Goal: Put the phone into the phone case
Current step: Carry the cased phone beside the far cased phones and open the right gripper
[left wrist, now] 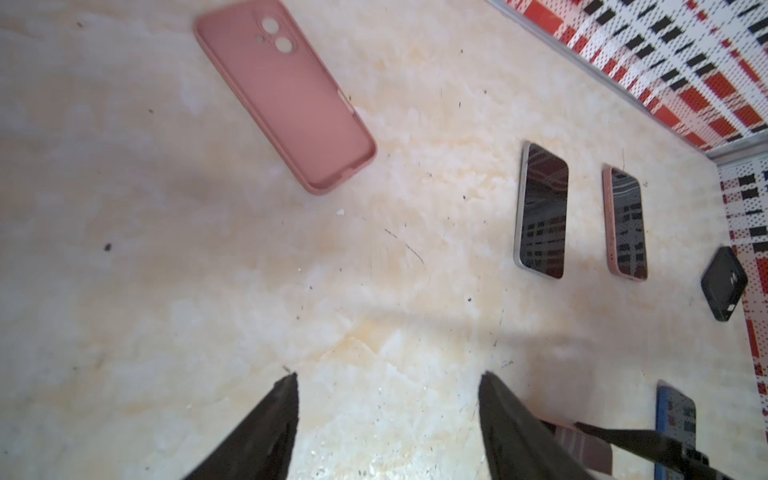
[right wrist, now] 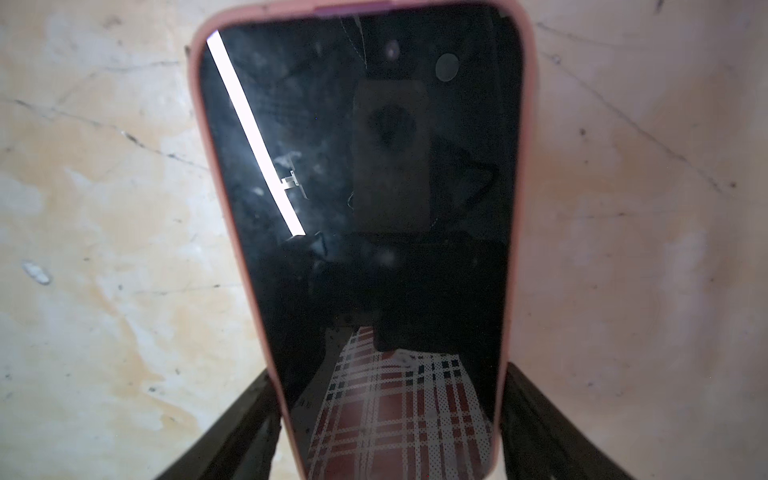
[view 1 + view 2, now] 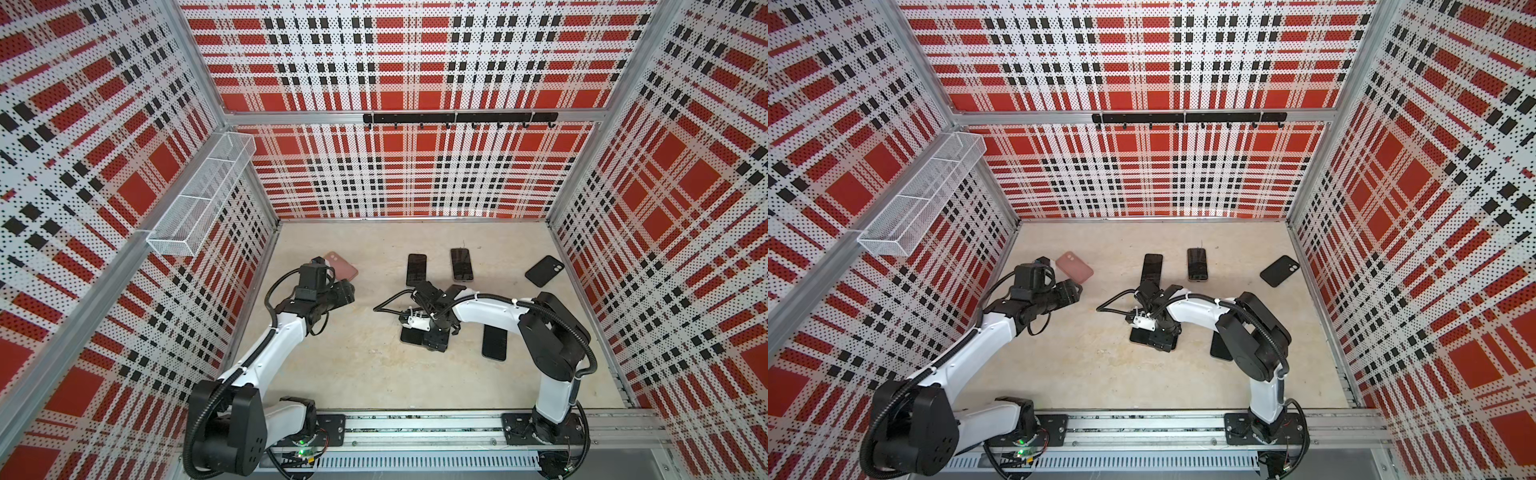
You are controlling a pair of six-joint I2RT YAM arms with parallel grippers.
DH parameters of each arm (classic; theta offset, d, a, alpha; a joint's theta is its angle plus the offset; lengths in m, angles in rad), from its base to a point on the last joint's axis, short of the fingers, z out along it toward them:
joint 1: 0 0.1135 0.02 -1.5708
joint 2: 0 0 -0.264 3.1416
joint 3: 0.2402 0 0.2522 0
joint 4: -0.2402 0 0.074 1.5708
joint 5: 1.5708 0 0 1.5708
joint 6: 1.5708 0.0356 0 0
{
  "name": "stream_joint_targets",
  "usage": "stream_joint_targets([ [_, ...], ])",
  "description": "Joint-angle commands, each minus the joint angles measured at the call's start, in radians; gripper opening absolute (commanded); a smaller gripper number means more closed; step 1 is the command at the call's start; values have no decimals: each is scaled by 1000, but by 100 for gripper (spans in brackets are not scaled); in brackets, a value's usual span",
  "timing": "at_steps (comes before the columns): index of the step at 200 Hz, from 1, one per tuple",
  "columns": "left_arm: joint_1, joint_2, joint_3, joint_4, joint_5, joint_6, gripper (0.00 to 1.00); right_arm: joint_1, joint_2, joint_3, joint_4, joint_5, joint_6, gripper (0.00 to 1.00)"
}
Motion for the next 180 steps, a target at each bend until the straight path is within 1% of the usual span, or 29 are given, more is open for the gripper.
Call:
stream_joint_targets([
  [1,8,-8,36,-28,-16,45,71,3,-43,-16,32,71,77,70],
  [17,8,15,45,-28,-2,51,71,0,-75,-8,26,109,123,65],
  [28,5,31,50,-24,7,53,71,-8,-88,1,15,147,163,62],
  [44,-8,48,49,-6,3,49,71,-39,-106,9,6,168,230,60],
  [57,-30,64,52,-1,-30,44,71,-79,-124,7,14,174,287,58],
  [74,-66,86,50,5,-67,35,71,-126,-151,3,33,182,347,57],
  [79,-78,92,46,12,-74,28,71,-140,-159,3,38,215,372,57],
  [91,-96,108,34,41,-72,5,71,-190,-173,15,29,246,446,55],
  [94,-129,112,34,48,-70,-1,71,-204,-176,21,24,253,468,55],
  [101,-157,120,29,67,-73,-17,71,-244,-184,31,16,274,515,55],
  [124,-239,140,19,124,-88,-69,71,-381,-200,49,32,266,609,53],
  [140,-286,152,15,138,-102,-94,71,-468,-178,82,38,250,646,51],
  [154,-324,151,5,148,-116,-110,71,-533,-133,118,51,221,653,51],
  [165,-345,150,-4,151,-119,-121,71,-572,-83,164,47,198,650,51],
  [180,-365,146,-19,152,-122,-133,71,-609,-16,222,50,195,641,51],
])
